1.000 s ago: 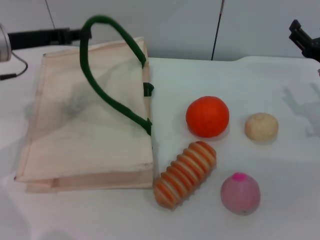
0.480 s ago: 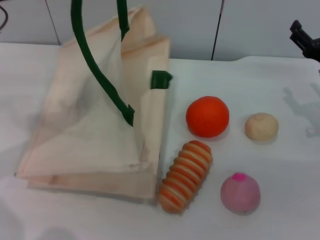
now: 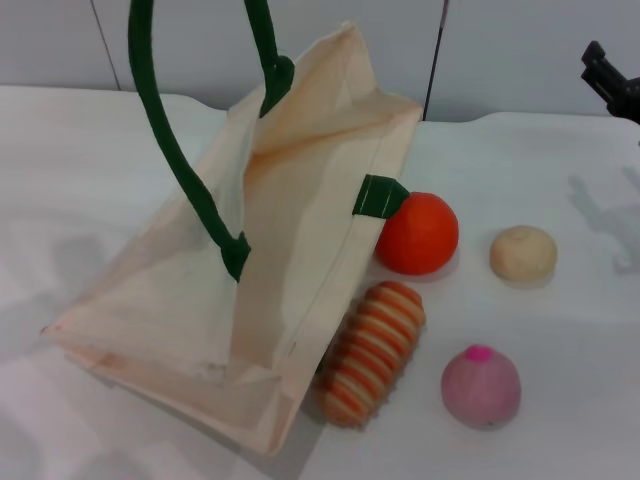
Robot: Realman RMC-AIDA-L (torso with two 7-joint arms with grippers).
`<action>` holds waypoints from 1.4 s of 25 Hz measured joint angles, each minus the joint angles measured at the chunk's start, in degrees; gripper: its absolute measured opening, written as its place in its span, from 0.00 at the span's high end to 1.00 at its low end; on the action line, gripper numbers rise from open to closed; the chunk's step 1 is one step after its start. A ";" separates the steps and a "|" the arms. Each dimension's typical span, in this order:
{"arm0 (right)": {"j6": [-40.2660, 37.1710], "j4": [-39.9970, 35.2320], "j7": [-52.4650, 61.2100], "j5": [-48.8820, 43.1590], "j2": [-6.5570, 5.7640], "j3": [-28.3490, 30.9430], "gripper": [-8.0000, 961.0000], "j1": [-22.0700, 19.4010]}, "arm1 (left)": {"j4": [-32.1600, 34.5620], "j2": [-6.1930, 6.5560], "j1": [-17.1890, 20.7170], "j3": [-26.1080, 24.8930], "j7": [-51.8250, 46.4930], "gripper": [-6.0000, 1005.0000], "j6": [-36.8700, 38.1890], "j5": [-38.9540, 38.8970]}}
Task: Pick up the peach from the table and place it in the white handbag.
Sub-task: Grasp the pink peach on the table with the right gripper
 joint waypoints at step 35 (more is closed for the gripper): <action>38.02 -31.49 49.20 -64.35 -5.69 -7.42 0.07 -4.22 | -0.09 1.00 0.94 -0.09 -0.94 0.88 1.17 3.38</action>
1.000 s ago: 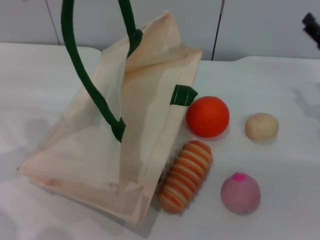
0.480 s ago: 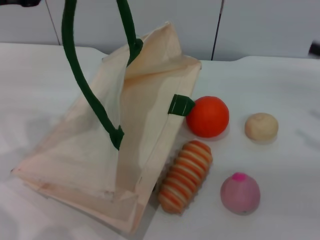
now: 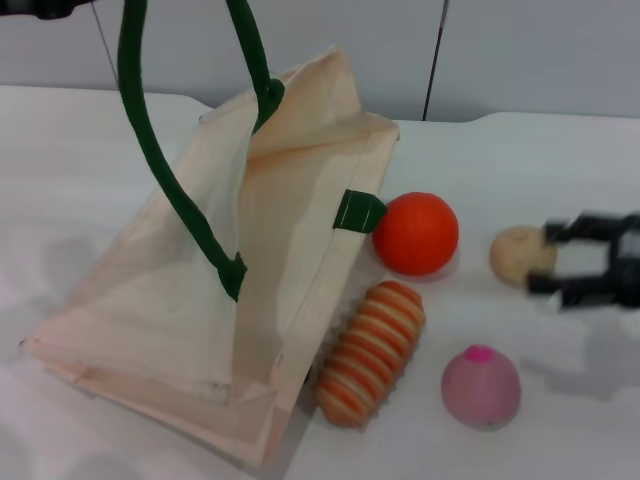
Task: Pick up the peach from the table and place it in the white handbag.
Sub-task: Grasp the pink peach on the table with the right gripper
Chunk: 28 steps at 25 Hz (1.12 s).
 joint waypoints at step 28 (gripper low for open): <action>-5.28 1.14 1.60 -13.23 4.99 -5.07 0.07 3.84 | 0.00 -0.13 0.76 -0.09 0.00 0.88 -0.28 -1.18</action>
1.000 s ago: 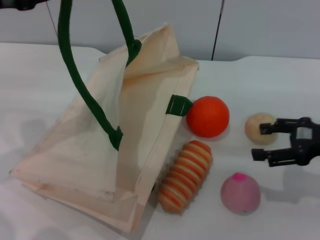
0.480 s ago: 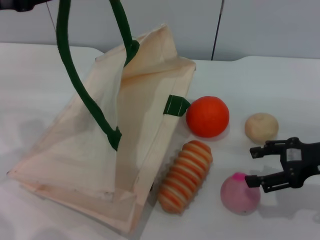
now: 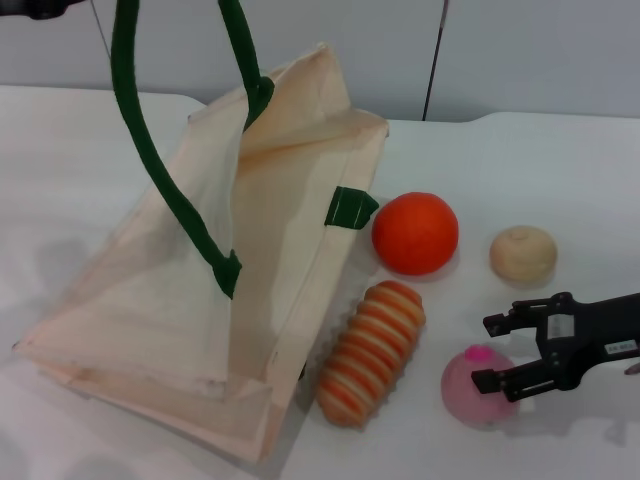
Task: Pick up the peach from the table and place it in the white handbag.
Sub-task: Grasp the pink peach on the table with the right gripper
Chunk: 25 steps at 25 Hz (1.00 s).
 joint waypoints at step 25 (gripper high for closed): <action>-0.70 2.34 -0.32 -2.16 -0.06 -4.66 0.17 0.93 | 0.00 0.02 0.17 0.01 0.00 0.88 0.00 0.03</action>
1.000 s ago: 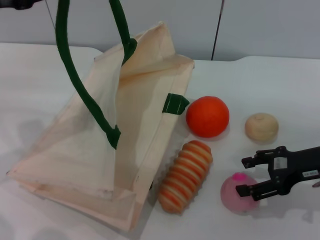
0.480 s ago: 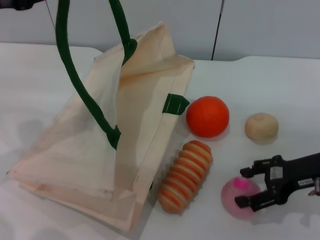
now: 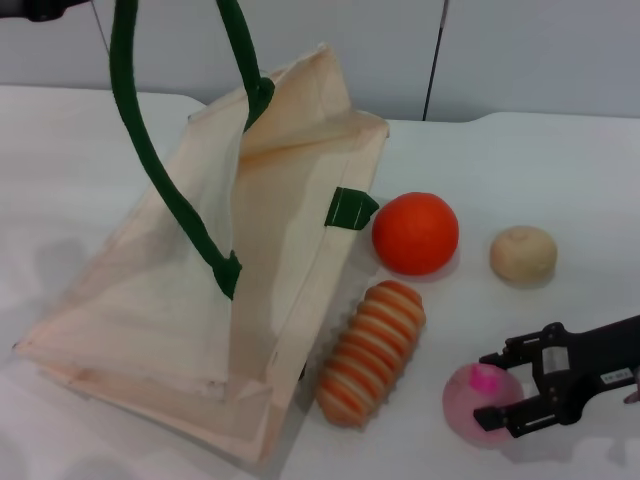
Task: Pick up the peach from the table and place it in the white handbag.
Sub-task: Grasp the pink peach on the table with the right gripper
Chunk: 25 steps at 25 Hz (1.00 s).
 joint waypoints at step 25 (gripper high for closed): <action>0.40 -0.09 -3.41 -0.03 -0.03 -0.31 0.41 0.43 | 0.09 -0.01 0.44 0.00 -0.20 0.88 0.00 -1.41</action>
